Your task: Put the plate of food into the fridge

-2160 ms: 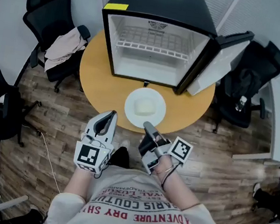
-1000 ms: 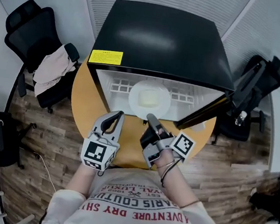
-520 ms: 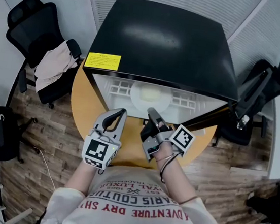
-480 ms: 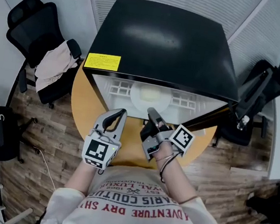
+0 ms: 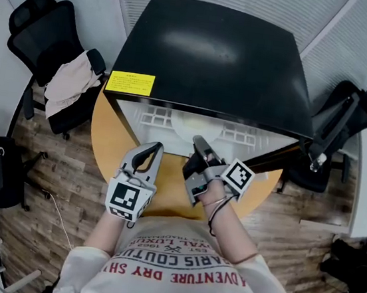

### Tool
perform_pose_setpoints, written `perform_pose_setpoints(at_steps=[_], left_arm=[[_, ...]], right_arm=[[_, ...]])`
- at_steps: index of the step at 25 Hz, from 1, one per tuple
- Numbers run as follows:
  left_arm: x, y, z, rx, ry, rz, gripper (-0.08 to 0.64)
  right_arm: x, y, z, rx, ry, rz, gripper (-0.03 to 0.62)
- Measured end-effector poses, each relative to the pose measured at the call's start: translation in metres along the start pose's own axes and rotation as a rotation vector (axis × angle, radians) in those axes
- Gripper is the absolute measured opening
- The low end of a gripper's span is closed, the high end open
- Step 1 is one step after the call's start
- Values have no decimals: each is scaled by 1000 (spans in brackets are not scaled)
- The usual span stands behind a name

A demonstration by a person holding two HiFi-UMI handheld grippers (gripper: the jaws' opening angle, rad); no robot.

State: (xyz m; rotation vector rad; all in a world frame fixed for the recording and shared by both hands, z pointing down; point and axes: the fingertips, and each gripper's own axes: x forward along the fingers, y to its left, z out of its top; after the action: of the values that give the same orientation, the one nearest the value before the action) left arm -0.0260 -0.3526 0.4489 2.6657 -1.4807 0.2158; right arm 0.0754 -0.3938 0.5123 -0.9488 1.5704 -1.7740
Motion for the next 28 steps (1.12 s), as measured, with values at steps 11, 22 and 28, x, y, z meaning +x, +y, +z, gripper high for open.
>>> perform_pose_setpoints(at_steps=[11, 22, 28], left_arm=[[3, 2, -6, -9, 12, -5, 26], [2, 6, -5, -14, 1, -2, 26], [-4, 1, -2, -18, -9, -10, 26]], right_arm=[[9, -7, 5, 12, -31, -4, 121], [8, -3, 1, -26, -28, 2, 121], [-7, -1, -21, -80, 26, 7, 121]])
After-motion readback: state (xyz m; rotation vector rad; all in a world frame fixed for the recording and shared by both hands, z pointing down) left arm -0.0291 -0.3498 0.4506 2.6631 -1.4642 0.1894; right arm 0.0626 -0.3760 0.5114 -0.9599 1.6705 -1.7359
